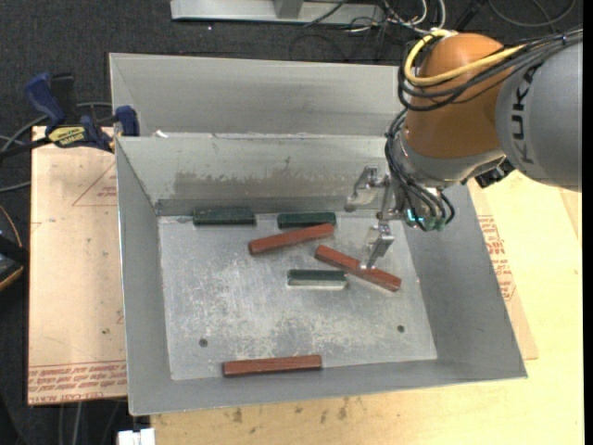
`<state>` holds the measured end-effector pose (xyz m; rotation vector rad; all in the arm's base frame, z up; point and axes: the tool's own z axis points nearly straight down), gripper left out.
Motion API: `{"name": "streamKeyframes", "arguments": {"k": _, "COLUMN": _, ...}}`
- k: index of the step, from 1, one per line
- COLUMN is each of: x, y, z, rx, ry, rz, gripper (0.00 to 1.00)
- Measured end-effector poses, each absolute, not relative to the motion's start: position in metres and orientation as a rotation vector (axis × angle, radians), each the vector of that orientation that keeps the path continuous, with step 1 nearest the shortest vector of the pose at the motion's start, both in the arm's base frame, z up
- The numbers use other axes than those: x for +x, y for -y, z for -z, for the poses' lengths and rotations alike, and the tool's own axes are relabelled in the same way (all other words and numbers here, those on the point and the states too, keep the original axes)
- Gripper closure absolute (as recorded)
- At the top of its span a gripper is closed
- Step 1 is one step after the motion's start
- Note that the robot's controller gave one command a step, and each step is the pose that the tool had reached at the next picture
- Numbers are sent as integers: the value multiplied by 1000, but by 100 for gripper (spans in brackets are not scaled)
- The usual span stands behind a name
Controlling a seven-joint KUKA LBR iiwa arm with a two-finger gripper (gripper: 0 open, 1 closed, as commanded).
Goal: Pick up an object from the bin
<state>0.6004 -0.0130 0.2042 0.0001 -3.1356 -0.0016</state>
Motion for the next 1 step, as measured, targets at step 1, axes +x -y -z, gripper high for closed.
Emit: {"name": "streamKeyframes", "arguments": {"k": 1, "x": 602, "y": 13, "z": -208, "rx": 0, "ry": 3143, "rz": 1, "gripper": 0}}
